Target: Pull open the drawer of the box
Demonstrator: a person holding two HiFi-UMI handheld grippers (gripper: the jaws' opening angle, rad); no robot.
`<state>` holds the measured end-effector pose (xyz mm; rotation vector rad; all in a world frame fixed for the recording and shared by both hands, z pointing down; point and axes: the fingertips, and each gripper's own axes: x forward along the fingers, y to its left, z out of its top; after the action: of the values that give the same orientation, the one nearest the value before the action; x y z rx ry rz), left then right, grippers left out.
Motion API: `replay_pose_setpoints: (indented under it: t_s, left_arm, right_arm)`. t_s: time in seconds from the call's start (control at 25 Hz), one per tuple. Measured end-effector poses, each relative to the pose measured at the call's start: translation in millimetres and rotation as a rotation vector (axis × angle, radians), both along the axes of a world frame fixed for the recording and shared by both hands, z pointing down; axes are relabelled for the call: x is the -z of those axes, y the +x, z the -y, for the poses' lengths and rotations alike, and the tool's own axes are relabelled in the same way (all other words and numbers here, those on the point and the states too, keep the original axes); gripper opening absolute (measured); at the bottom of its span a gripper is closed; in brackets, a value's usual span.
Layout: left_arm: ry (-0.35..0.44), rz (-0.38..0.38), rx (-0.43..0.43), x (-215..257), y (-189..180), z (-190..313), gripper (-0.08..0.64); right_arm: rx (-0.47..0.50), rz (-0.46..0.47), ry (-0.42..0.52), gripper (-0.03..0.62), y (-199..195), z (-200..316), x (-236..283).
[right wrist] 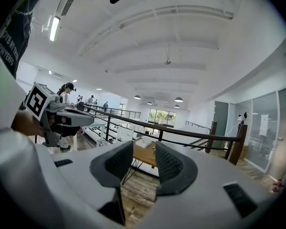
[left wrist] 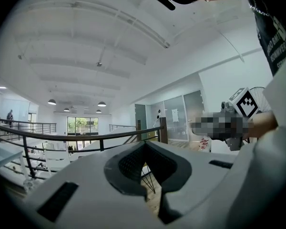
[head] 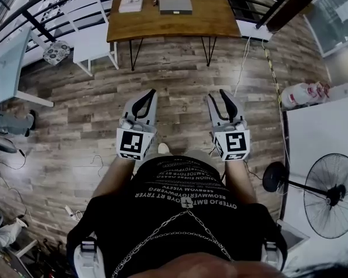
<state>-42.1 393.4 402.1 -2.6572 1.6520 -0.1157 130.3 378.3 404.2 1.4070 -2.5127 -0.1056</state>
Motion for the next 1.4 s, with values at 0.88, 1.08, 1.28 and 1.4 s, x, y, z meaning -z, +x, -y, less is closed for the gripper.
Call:
replay_pose_setpoints:
  t_s: [0.88, 1.08, 1.28, 1.4]
  left_arm:
    - [-0.025, 0.012, -0.023, -11.1, 5.2, 16.2, 0.006]
    - [-0.037, 0.017, -0.007, -17.3, 6.1, 31.0, 0.006]
    - [-0.063, 0.019, 0.018, -27.8, 5.8, 48.0, 0.006]
    - [-0.062, 0.026, 0.028, -27.3, 5.9, 62.4, 0.006]
  right_arm:
    - [-0.053, 0.005, -0.021, 0.137, 15.3, 17.2, -6.4]
    - [-0.054, -0.001, -0.047, 0.137, 20.7, 39.0, -17.5]
    - [-0.031, -0.007, -0.063, 0.137, 20.8, 60.3, -26.2]
    - [-0.015, -0.01, -0.065, 0.137, 19.9, 79.4, -26.6]
